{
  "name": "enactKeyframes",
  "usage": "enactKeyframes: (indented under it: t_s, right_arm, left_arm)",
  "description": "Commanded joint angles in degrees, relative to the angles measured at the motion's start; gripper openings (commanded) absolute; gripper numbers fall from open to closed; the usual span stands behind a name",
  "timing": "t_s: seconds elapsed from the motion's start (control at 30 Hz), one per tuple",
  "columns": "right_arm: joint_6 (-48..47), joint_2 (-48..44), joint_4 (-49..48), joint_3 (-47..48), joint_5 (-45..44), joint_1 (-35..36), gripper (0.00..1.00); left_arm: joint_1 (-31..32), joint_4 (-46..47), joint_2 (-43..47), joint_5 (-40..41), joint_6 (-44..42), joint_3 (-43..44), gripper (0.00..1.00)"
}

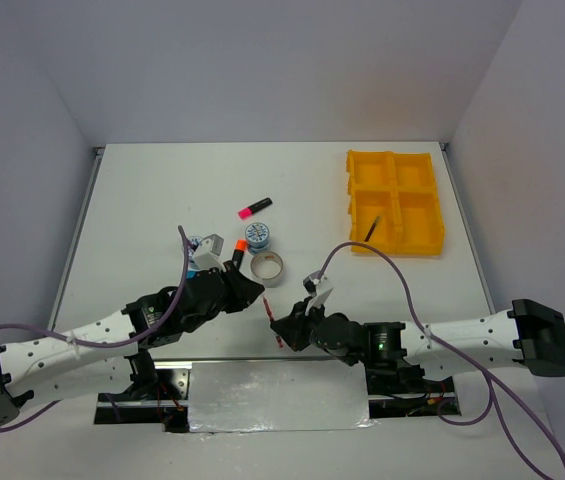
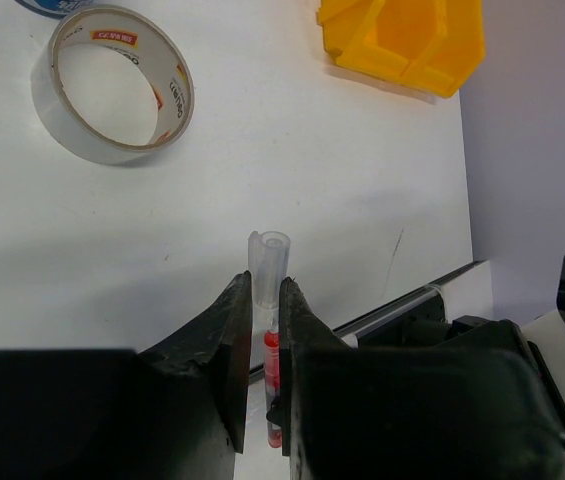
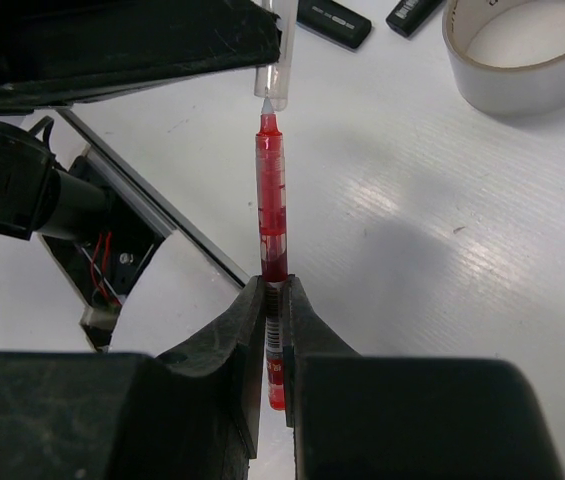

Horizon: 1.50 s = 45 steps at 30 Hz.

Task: Sort the stationery into containers
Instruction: Close the pen cap on the pen.

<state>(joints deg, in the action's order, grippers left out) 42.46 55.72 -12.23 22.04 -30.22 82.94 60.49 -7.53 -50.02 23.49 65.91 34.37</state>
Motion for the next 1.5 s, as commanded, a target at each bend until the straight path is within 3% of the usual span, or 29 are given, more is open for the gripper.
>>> enactKeyframes:
  t_s: [0.0,1.0,1.47]
  right_arm:
    - [-0.6,-0.3,-0.5,3.1,-1.8,-0.4,0.0]
    - [-1.2,0.1,-1.8,4.4,-2.2,-3.6,0.0]
    - [-11.0,0.5,-4.9,6.6,-3.4,-3.7,0.0]
  left_arm:
    - [0.3,3.3,-0.1,-0.4,-1.4,-0.3,0.0]
    - [0.5,5.9,0.9,-2.0,-1.0,-1.9,0.0]
    - [0.6,5.2,1.3,-3.0,-3.3,-1.5,0.0]
